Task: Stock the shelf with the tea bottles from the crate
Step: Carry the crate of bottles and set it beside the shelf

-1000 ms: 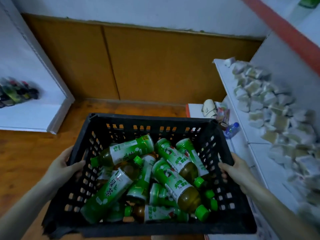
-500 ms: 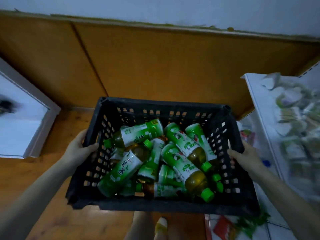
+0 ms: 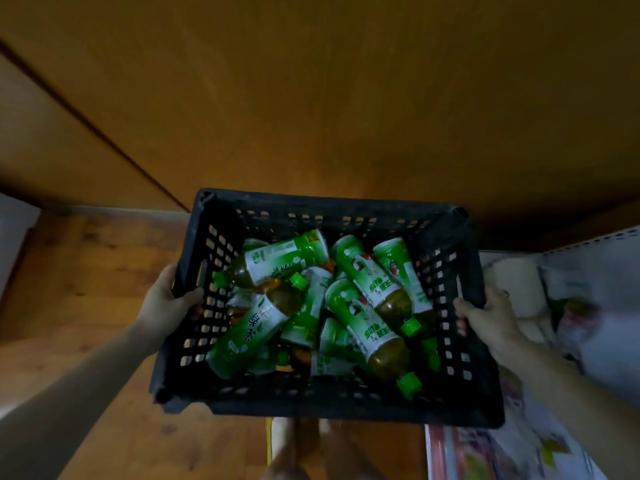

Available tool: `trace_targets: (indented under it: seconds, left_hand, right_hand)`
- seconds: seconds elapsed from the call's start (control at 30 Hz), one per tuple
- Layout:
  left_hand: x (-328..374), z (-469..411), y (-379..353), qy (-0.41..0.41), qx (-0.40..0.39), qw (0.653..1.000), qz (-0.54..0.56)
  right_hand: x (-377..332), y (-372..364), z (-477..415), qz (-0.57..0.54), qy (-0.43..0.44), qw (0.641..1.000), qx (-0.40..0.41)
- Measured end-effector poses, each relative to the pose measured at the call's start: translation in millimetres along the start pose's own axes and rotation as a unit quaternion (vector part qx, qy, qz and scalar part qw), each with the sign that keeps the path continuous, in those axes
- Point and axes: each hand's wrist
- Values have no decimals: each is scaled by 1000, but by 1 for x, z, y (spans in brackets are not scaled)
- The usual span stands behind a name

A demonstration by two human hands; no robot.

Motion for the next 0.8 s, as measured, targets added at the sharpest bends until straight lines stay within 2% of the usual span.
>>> trace_targets:
  seconds: [0.07,0.2,0.4,0.63,0.8]
  left_hand:
    - [-13,-46,-18,18,13,1000,-14]
    - [-35,-118,-51,3,18,1000,-17]
    - [-63,-191,-91,-13,23,999,-23]
    - [-89,-235,-122,-3,26,999,-27]
    - [-90,-234,-130,-13,45,999,-13]
  right_hand:
    - [20,-21,-38,3,3,1000,-1]
    - [56,-59,-99,7,1,1000,-13]
    - [106,-103,-159,8,2,1000,16]
    - [148,-127,-197,8,-2,999,33]
    - [144,-124,-211,15,13,999,47]
Point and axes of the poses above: each hand's wrist, its own z-axis away from the middle knuckle, its own y-axis out of the back of the hand, x = y × z, and after that the axes turned 10 degrees about y, right-handed
